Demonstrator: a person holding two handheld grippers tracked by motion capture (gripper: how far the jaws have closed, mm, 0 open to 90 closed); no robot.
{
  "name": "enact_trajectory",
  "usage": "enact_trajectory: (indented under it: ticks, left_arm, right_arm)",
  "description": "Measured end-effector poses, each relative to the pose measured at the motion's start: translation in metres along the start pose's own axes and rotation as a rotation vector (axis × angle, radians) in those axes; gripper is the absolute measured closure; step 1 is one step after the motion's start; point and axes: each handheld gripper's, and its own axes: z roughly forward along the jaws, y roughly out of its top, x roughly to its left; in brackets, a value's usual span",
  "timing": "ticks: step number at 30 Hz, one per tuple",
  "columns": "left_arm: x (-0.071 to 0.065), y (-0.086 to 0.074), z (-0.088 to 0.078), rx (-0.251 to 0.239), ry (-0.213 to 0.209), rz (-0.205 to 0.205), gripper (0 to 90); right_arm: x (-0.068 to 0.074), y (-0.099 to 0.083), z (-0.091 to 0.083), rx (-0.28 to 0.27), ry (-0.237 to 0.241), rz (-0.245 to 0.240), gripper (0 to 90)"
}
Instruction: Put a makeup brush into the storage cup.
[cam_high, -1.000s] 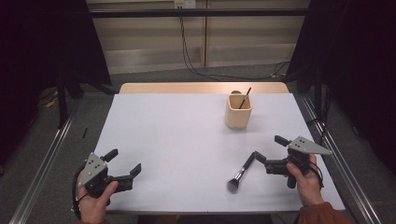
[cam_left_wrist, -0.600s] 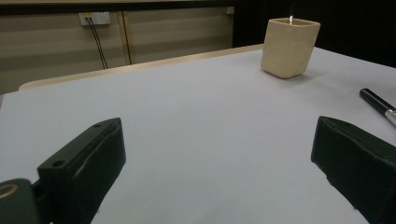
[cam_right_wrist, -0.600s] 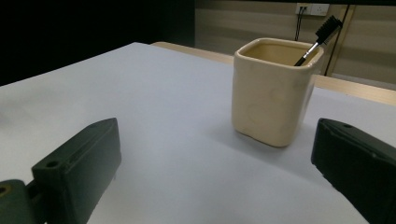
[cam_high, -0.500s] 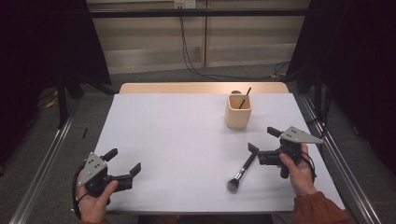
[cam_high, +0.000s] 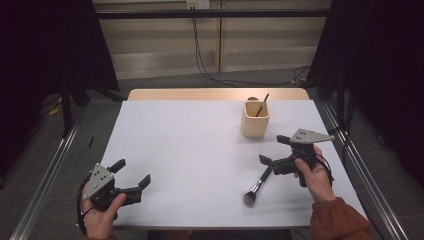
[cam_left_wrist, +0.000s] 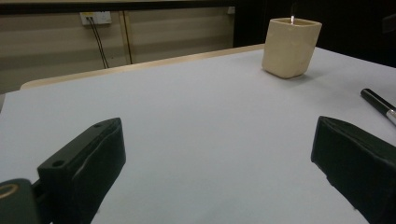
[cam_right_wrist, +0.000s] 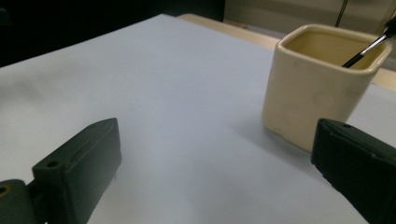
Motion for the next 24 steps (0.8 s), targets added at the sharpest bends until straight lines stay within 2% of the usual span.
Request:
enact_trajectory:
  ticks: [4, 6, 9, 11, 12, 13, 14, 22, 23, 24]
  left_arm:
    - [0.0, 0.0, 0.0, -0.001, -0.001, 0.003, 3.1]
    - [-0.001, 0.0, 0.0, -0.001, -0.002, 0.0, 3.1]
    - [0.0, 0.0, 0.0, 0.001, -0.003, 0.001, 3.1]
    - [0.0, 0.0, 0.0, 0.0, -0.001, 0.003, 3.1]
    - [-0.001, 0.0, 0.0, 0.0, -0.002, 0.002, 3.1]
    - [-0.001, 0.0, 0.0, 0.0, -0.002, 0.002, 3.1]
    - [-0.001, 0.0, 0.0, 0.0, -0.001, 0.004, 3.1]
    - [0.0, 0.0, 0.001, -0.002, -0.001, -0.002, 3.1]
    - [0.0, 0.0, 0.001, -0.002, -0.001, -0.002, 3.1]
    - [0.0, 0.0, 0.001, 0.0, -0.003, -0.006, 3.1]
  right_arm:
    - [-0.002, 0.001, -0.001, 0.041, -0.004, -0.016, 3.0]
    - [-0.005, 0.003, -0.003, 0.089, 0.011, -0.029, 3.1]
    - [-0.005, 0.004, -0.004, 0.114, 0.021, -0.036, 3.4]
    - [-0.006, 0.004, -0.005, 0.15, 0.045, -0.043, 3.2]
    - [-0.006, 0.005, -0.004, 0.187, 0.073, -0.057, 2.8]
    - [-0.006, 0.005, -0.004, 0.187, 0.073, -0.057, 2.8]
    - [-0.006, 0.004, -0.003, 0.222, 0.087, -0.077, 2.8]
    - [-0.007, 0.003, 0.004, 0.364, 0.144, -0.126, 3.0]
    - [-0.007, 0.003, 0.004, 0.364, 0.144, -0.126, 3.0]
    - [-0.006, 0.003, 0.006, 0.405, 0.16, -0.149, 3.3]
